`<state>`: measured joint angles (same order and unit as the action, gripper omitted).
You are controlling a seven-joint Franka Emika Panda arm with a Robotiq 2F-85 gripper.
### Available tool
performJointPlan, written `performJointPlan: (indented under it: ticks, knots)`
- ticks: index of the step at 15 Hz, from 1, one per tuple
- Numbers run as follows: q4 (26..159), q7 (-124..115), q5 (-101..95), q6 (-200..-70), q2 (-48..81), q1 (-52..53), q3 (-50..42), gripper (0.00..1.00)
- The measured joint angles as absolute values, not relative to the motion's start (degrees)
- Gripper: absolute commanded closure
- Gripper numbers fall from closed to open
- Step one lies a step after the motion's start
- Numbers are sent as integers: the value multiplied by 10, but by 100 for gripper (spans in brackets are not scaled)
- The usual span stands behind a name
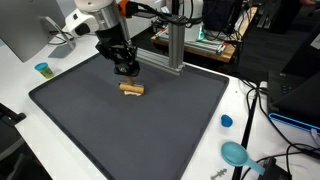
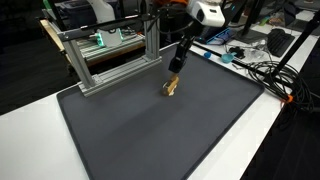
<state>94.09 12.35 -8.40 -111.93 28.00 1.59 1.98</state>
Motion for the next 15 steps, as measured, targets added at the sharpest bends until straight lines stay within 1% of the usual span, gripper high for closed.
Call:
performJointPlan:
  ticks: [6, 15]
  knots:
    - [934, 73, -83, -1103, 284, 16, 18, 78]
    - [912, 36, -72, -1017, 321, 9, 5, 78]
